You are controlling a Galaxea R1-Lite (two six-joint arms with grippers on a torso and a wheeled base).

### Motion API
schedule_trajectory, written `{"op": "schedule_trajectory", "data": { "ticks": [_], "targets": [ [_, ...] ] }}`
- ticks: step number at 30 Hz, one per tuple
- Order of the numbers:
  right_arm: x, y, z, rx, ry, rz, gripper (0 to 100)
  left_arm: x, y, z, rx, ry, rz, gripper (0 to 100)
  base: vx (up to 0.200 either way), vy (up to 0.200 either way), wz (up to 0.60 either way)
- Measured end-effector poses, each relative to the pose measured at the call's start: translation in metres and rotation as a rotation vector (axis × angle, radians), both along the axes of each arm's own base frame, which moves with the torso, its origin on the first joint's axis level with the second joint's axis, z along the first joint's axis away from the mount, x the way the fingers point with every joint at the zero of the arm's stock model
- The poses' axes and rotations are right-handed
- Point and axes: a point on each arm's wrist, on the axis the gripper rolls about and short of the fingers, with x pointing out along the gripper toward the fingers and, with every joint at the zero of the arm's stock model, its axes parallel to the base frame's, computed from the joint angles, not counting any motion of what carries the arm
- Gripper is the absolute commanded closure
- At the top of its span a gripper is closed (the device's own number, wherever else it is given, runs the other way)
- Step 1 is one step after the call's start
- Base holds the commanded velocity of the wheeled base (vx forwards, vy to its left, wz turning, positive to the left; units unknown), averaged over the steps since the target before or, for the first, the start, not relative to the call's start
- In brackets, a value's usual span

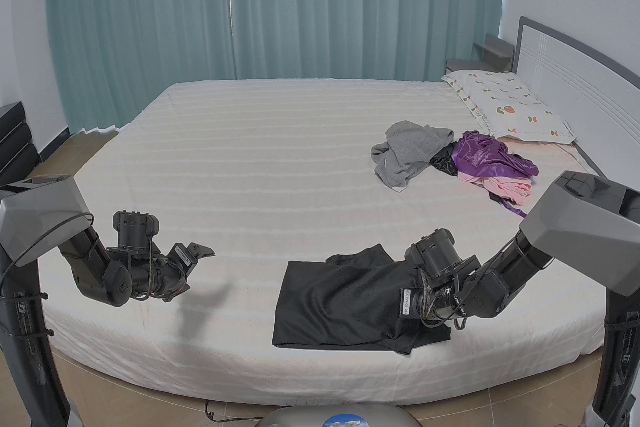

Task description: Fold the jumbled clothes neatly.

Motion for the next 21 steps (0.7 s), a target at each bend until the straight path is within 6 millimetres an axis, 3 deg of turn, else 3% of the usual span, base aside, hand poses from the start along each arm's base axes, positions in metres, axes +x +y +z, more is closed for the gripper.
{"op": "schedule_trajectory", "data": {
  "ticks": [11,20,21],
  "targets": [
    [-0.018,-0.031,0.001,0.014,0.06,-0.038,100,0.0,0.0,0.0,0.0,0.0,0.0,0,0.0,0.0,0.0],
    [-0.021,-0.058,-0.006,0.066,-0.001,-0.069,100,0.0,0.0,0.0,-0.001,-0.001,0.0,0,0.0,0.0,0.0],
    [-0.022,-0.061,-0.008,0.056,0.008,-0.067,0,0.0,0.0,0.0,0.0,-0.001,0.0,0,0.0,0.0,0.0]
  ]
}}
